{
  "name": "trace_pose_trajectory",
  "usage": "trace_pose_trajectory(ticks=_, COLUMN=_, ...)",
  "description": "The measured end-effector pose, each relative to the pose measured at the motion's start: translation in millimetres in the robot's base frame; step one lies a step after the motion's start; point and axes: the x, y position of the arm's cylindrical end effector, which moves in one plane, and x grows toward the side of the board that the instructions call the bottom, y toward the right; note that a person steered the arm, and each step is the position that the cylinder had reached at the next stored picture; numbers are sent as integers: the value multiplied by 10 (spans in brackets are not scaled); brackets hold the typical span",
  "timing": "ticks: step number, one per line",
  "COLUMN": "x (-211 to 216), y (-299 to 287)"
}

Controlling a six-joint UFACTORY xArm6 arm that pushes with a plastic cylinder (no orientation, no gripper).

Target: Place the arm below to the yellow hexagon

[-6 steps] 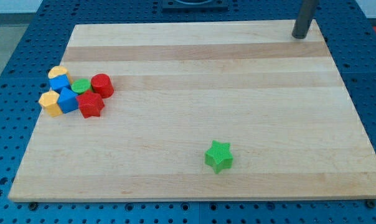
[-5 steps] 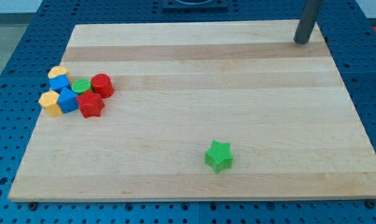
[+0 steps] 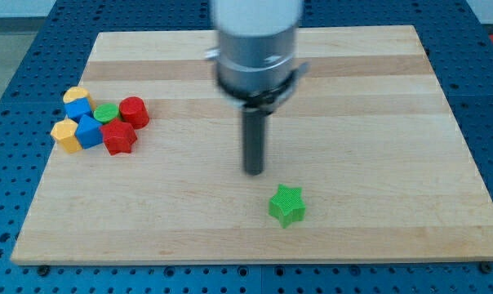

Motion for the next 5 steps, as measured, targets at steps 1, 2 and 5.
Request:
trace_pose_trajectory(ticks=1, x=349, y=-730)
trace_pose_trajectory(ticks=2, x=477, y=-1566)
trace_pose_trajectory(ticks=5, x=-109, y=-2669)
